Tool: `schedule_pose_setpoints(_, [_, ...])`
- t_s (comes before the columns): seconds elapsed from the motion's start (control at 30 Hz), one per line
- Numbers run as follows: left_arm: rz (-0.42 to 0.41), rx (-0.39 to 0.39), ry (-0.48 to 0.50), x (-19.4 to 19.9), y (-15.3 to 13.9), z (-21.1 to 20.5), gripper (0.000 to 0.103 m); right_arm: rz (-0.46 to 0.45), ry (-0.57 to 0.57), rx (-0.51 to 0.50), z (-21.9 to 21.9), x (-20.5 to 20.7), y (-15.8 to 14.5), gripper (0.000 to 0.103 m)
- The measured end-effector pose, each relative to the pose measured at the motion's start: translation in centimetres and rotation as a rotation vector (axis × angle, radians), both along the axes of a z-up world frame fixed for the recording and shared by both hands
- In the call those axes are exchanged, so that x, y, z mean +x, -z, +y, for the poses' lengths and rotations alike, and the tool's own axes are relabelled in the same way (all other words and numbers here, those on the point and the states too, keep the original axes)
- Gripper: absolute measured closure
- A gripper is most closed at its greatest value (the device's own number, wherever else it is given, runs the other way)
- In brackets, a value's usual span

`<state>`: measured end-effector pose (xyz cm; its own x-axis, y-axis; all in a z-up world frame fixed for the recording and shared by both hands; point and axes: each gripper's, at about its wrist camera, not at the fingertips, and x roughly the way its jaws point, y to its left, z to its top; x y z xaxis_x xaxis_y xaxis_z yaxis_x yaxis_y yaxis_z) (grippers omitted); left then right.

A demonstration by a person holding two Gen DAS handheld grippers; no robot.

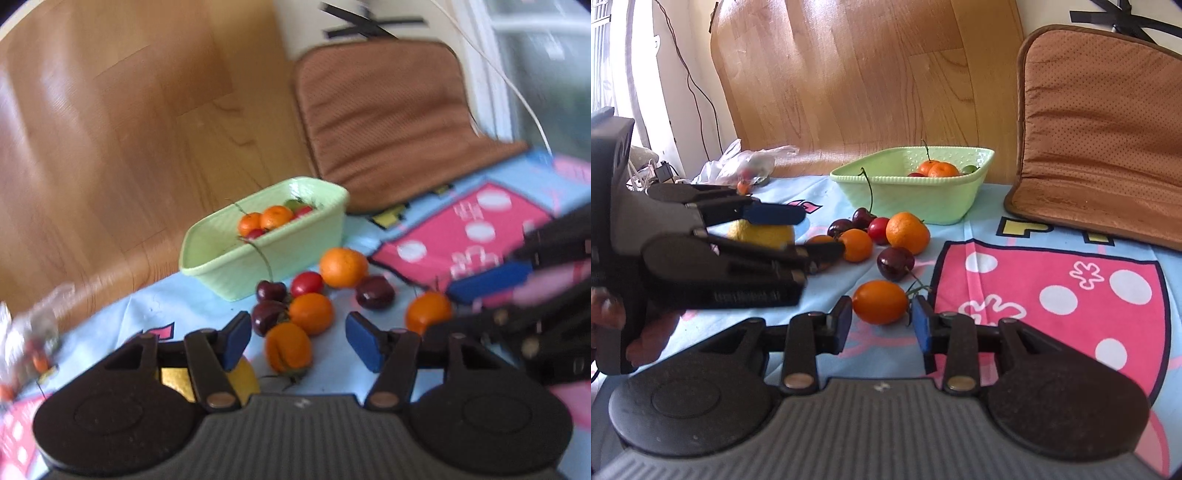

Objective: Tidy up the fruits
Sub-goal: 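Close the right gripper on the oval orange tomato while the left holds its tomato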

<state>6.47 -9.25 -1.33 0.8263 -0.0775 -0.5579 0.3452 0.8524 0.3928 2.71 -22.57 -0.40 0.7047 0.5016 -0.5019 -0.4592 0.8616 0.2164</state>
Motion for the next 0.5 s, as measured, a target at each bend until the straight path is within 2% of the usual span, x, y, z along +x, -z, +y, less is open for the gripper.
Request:
schedule_pose_setpoints(0.07, [-0.009,0.084,0.031,-0.3,0.8,-0.8,0.037,-0.001,0.003,0.002,-0.1,0.0,0.0,0.064])
schedule_pose_setpoints(0.27, [0.061,0.137,0.093,0.4,-0.1,0.1,0.038,-0.002,0.003,0.005,-0.2,0.0,0.0,0.064])
schedule_pose_setpoints(0.4, [0.1,0.222,0.145,1.0,-0.5,0.6,0.041,-0.002,0.004,0.008,-0.2,0.0,-0.1,0.064])
schedule_pose_setpoints(0.47, [0.097,0.282,0.141,1.8,-0.5,1.1,0.04,-0.003,0.002,0.008,-0.2,0.0,-0.1,0.064])
schedule_pose_setpoints(0.5, [0.096,0.288,0.135,2.3,-0.6,1.5,0.04,-0.003,0.002,0.008,-0.2,0.0,-0.1,0.064])
